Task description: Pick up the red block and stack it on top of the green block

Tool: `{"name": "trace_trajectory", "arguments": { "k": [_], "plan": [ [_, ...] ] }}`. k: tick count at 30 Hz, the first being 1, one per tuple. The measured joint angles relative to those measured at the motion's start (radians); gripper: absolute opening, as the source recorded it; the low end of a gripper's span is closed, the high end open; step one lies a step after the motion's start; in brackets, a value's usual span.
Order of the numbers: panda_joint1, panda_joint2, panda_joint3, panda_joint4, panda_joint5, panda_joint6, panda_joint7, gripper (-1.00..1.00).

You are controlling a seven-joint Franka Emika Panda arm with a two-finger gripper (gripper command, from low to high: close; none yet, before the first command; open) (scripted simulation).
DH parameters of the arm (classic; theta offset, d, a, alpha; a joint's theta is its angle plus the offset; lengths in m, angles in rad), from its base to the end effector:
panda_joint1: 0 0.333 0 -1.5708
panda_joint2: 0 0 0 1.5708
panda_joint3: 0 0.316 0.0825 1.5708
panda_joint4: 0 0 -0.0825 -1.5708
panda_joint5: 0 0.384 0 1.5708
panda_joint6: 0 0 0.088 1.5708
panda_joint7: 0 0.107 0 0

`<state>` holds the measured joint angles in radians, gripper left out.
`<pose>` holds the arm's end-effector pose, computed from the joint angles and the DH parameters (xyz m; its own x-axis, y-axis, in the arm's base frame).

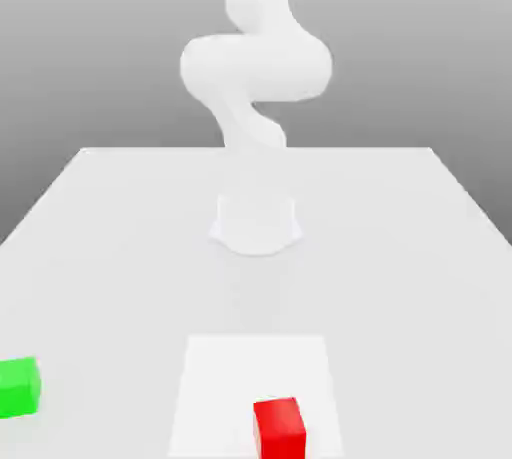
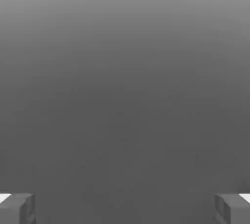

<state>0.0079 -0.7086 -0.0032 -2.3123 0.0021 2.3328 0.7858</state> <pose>0.3804 0.0014 0.6753 0.5310 -0.7065 0.4679 -0.5237 -0.7077 -0.4742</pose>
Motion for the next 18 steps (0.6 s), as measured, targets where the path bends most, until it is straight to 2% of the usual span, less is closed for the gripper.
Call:
{"name": "trace_trajectory", "arguments": {
  "k": [18],
  "plan": [
    [0.044, 0.659, -0.007, -0.089, 0.014, 0.237, -0.101, 0.00]
  ]
}}
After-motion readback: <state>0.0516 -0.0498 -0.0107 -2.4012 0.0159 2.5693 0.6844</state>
